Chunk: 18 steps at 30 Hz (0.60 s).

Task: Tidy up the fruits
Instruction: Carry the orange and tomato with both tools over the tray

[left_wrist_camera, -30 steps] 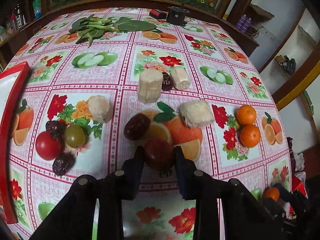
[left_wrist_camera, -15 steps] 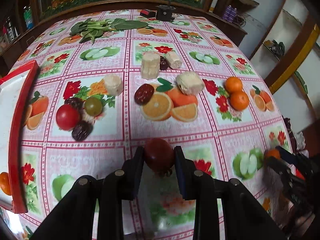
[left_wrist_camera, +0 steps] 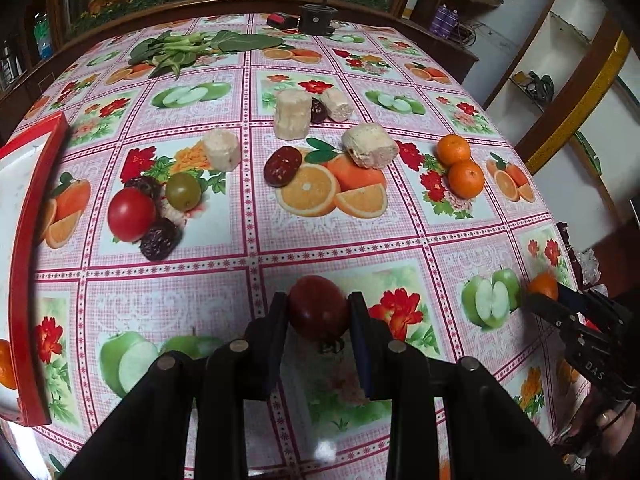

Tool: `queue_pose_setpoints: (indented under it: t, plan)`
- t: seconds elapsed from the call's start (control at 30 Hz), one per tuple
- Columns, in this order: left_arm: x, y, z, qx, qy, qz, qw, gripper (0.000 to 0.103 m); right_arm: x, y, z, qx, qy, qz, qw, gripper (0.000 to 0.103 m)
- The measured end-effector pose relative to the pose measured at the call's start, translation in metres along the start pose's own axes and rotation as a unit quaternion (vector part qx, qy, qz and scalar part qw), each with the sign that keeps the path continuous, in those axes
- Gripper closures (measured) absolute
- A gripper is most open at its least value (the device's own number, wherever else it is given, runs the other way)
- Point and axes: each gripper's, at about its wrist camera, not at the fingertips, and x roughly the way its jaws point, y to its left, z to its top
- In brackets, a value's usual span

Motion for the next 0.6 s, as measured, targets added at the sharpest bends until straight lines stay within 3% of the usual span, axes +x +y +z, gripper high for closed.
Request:
queue_pose_setpoints:
  t: [0.3,0.6]
  plan:
    - [-0.02,0.018,-0.011,0.003,-0.011,0.008,0.9999,0.07,-0.002,0.047,0.013,-0.025,-0.005,0.034,0.999,0.071]
    - [-0.049,0.064,-0.021,-0.03,-0.033,0.024,0.9987,0.07,0.018,0.111,0.032,-0.06,0.013,0.088,0.994,0.07]
